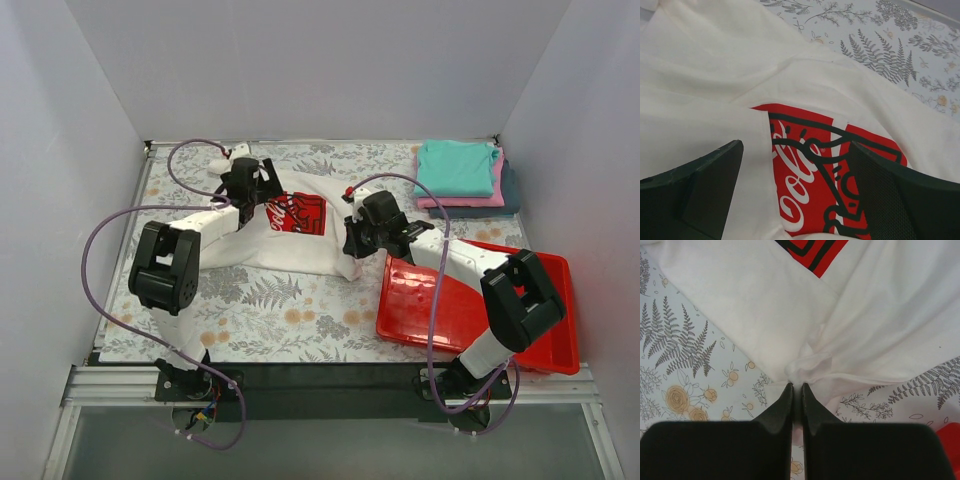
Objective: Fold and stack the t-shirts
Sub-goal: Flatten the tshirt out
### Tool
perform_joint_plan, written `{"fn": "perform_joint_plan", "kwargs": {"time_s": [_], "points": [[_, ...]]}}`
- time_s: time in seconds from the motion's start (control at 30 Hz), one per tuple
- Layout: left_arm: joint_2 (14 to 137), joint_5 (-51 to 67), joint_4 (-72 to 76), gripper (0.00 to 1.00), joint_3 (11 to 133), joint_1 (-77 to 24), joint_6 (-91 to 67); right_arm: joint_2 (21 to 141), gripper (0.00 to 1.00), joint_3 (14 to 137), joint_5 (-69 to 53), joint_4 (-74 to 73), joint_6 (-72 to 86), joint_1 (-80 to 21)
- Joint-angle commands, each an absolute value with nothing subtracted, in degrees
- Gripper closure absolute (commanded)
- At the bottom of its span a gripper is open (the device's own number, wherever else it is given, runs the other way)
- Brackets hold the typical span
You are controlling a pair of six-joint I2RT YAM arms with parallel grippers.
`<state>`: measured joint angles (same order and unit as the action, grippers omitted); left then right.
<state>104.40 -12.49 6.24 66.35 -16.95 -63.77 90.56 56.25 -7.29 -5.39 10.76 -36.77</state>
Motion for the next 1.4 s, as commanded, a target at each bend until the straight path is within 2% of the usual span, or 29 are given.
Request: {"fn": "perform_joint_plan", "kwargs": {"time_s": [0.0,0.2,0.4,0.7,0.87,1.07,1.27,1.37], "points": [[105.63,-17.13,7.20,0.21,71.53,-16.79,-60.56,88.24,0.99,55.90,-7.74,-3.43,11.34,-37.00],[113.18,-19.51,4.49,0.33,78.65,-16.70,-57.83,89.73,0.99,56.42,-8.17,-3.34,11.16,-37.00],[116.54,-20.74,2.55,0.45,79.89,-16.44,-57.74,90.26,0.99,56.51,-7.82,-3.43,10.99,-37.00],[118.04,-20.57,1.23,0.46,77.87,-15.29,-60.12,91.32,0.99,56.42,-8.09,-3.43,11.07,-37.00],[118.83,-20.21,1.41,0.54,77.61,-14.85,-60.47,92.11,0.99,56.69,-8.79,-3.34,11.16,-37.00],[119.26,-19.95,1.67,0.59,77.43,-14.59,-59.68,92.64,0.99,56.87,-8.70,-3.43,11.16,-37.00],[118.83,-17.94,1.67,0.60,76.90,-14.59,-58.72,93.16,0.99,57.13,-9.14,-3.43,11.25,-37.00],[118.65,-16.53,1.84,0.53,76.91,-14.50,-57.92,93.43,0.99,57.22,-9.32,-3.43,11.34,-37.00]]}}
